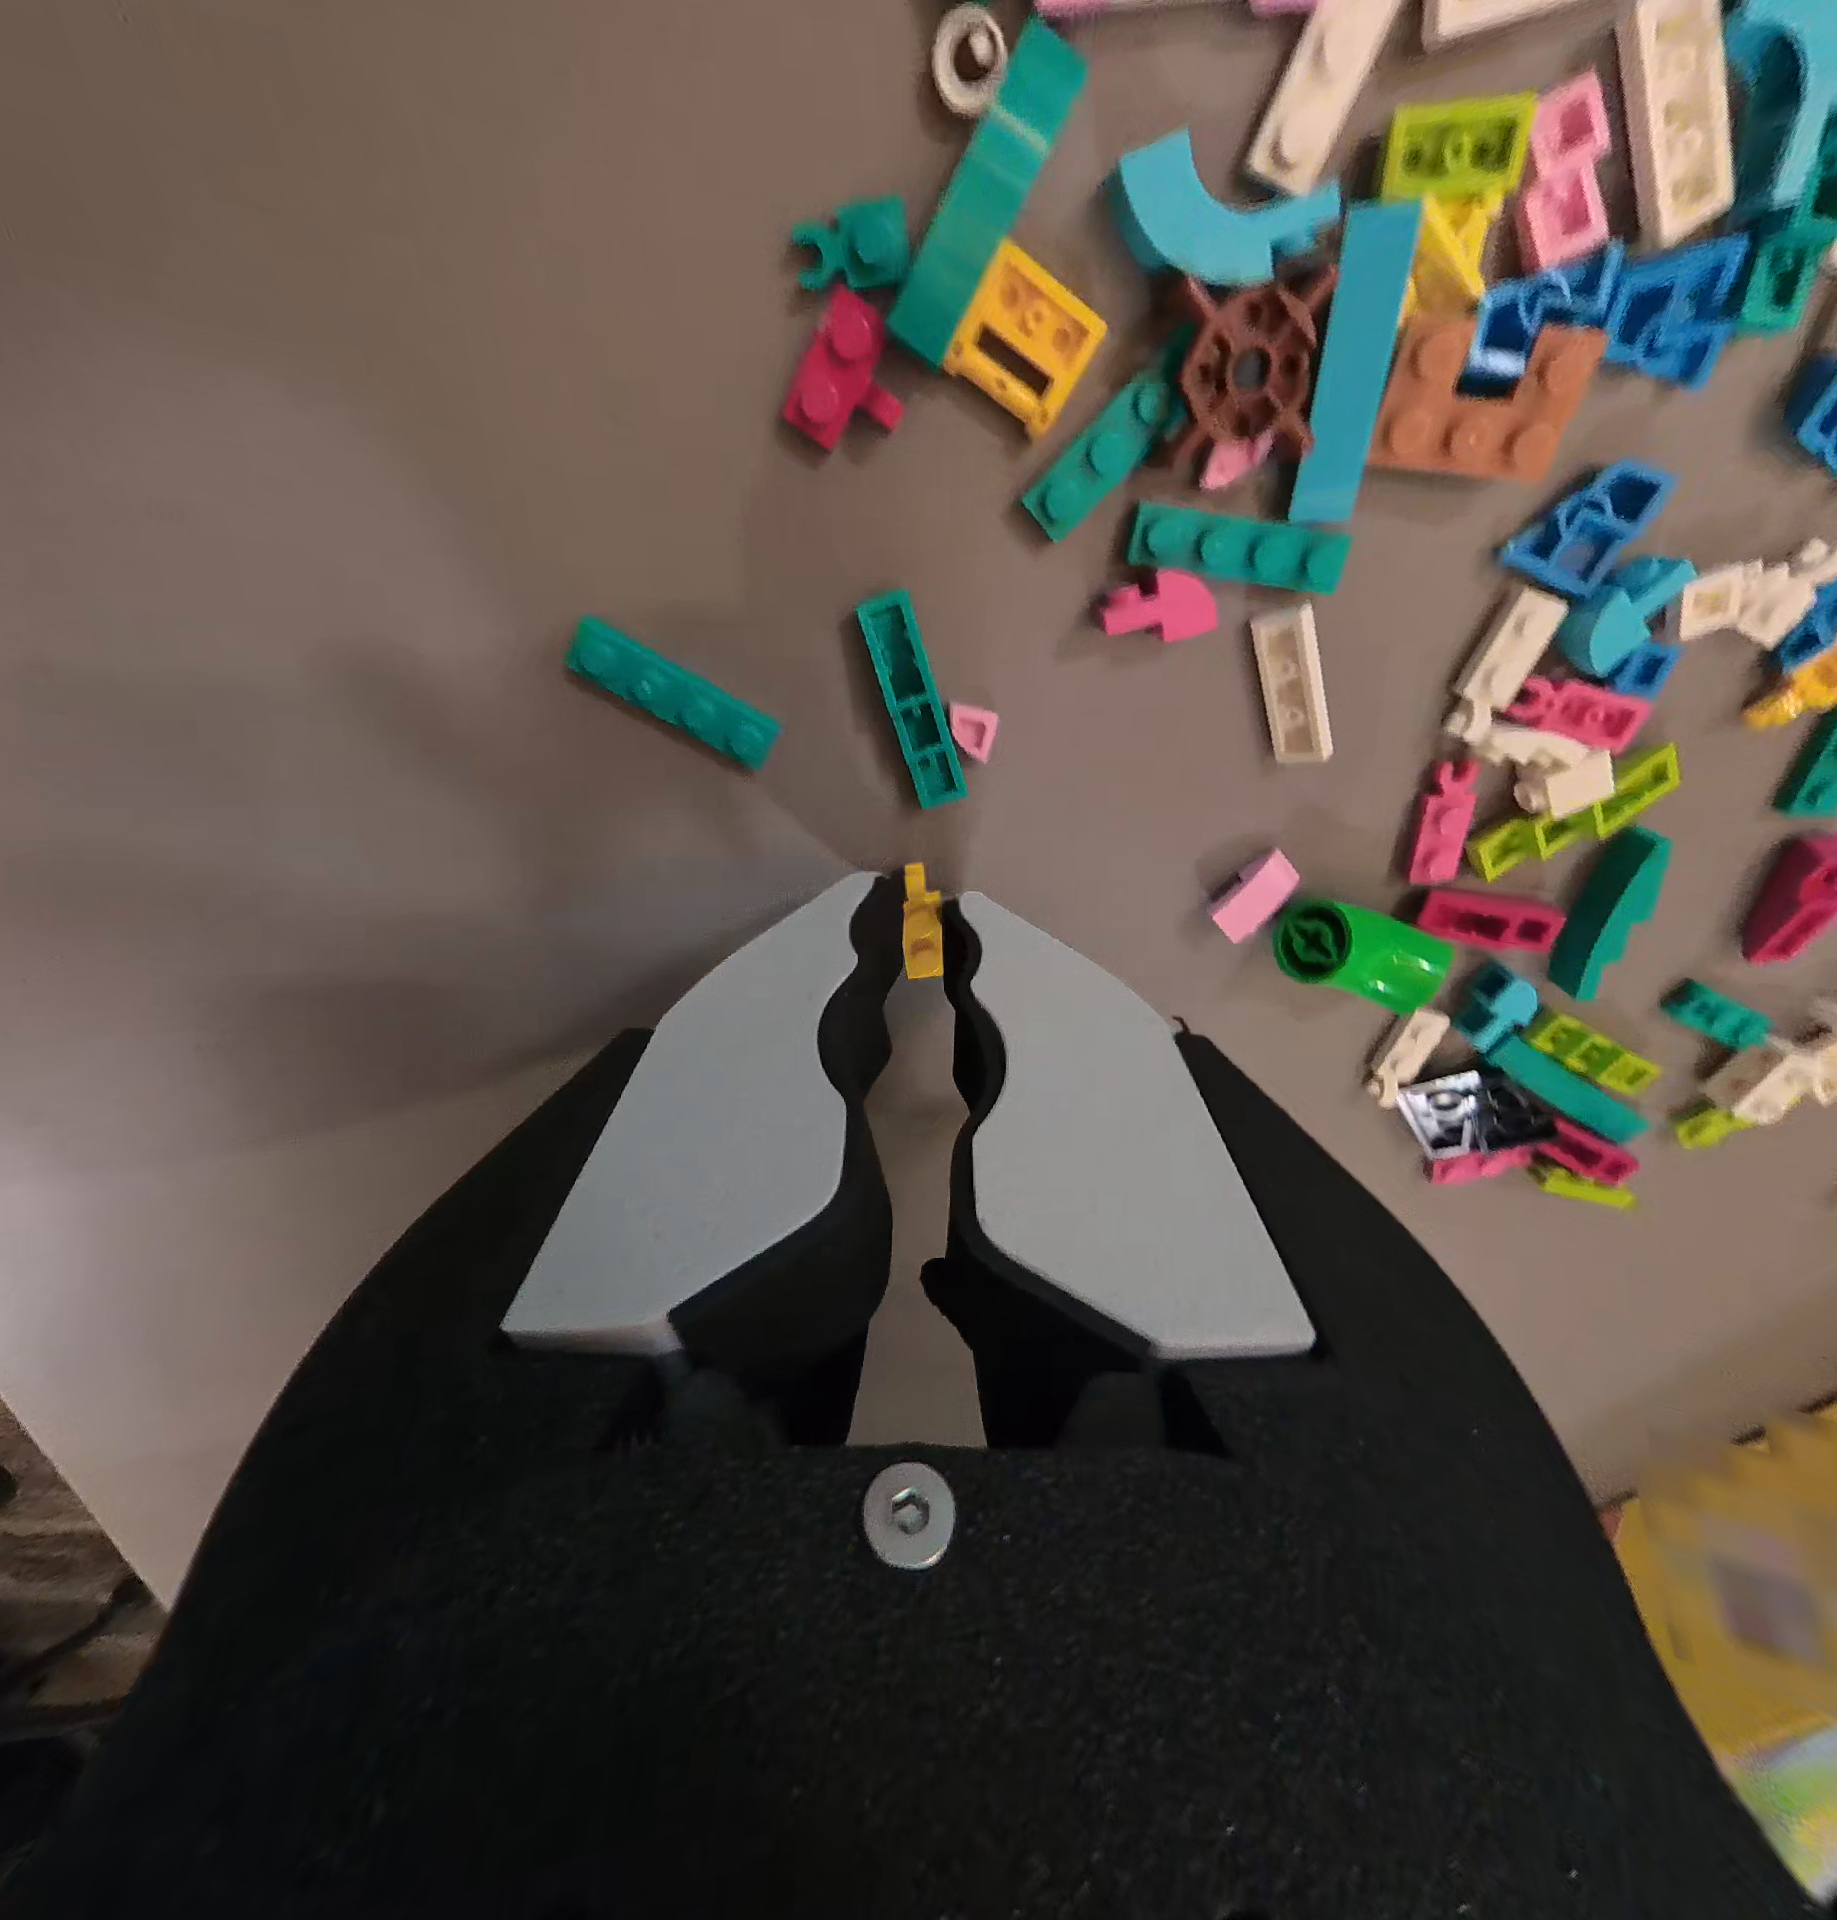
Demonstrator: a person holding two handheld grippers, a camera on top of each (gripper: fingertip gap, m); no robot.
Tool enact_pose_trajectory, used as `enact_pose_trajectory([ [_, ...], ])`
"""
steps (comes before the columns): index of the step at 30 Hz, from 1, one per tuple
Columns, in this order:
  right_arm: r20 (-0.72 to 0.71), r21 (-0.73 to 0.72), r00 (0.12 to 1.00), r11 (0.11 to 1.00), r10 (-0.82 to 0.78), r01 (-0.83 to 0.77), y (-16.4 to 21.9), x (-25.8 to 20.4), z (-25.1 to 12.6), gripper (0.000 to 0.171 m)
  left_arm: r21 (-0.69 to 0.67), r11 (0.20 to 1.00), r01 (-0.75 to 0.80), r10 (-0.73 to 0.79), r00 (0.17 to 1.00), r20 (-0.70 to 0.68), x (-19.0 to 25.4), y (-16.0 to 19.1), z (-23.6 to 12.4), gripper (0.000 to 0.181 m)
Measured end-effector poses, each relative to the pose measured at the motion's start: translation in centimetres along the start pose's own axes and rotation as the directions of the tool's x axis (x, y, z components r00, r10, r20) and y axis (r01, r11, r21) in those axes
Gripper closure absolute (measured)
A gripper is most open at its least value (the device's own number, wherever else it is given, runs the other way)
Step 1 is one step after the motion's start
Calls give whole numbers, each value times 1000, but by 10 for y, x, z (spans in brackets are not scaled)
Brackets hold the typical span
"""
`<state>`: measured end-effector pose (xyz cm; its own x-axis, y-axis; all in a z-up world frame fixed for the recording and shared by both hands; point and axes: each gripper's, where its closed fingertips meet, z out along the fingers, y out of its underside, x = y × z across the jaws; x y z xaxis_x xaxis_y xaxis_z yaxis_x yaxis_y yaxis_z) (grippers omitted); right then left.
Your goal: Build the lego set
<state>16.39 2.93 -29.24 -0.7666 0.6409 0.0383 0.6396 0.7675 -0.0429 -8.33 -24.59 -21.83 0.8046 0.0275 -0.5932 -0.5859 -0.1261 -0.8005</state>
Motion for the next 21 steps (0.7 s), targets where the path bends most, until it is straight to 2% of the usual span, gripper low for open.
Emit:
enact_pose_trajectory([
  [3,-2,-20,999,999,46,-46,10,0,2,164,1,1000,2,-2,1000,0,0,0,0,181],
  [5,-10,-7,998,998,65,-65,7,1,0,152,0,1000,3,-3,1000,-1,0,0,0,181],
  [7,-37,60,998,997,43,-41,-10,6,-7,149,0,1000,4,-4,1000,-1,0,0,0,181],
  [10,-42,184,997,981,-62,68,-52,6,-15,152,-3,1000,3,-3,1000,0,0,1,0,181],
  [14,-43,100,969,964,-245,248,-71,8,-7,151,-3,1000,-1,1,1000,4,-1,1,0,181],
  [21,43,55,922,922,-385,383,-79,9,0,151,-3,1000,-2,2,1000,3,0,1,0,181],
])
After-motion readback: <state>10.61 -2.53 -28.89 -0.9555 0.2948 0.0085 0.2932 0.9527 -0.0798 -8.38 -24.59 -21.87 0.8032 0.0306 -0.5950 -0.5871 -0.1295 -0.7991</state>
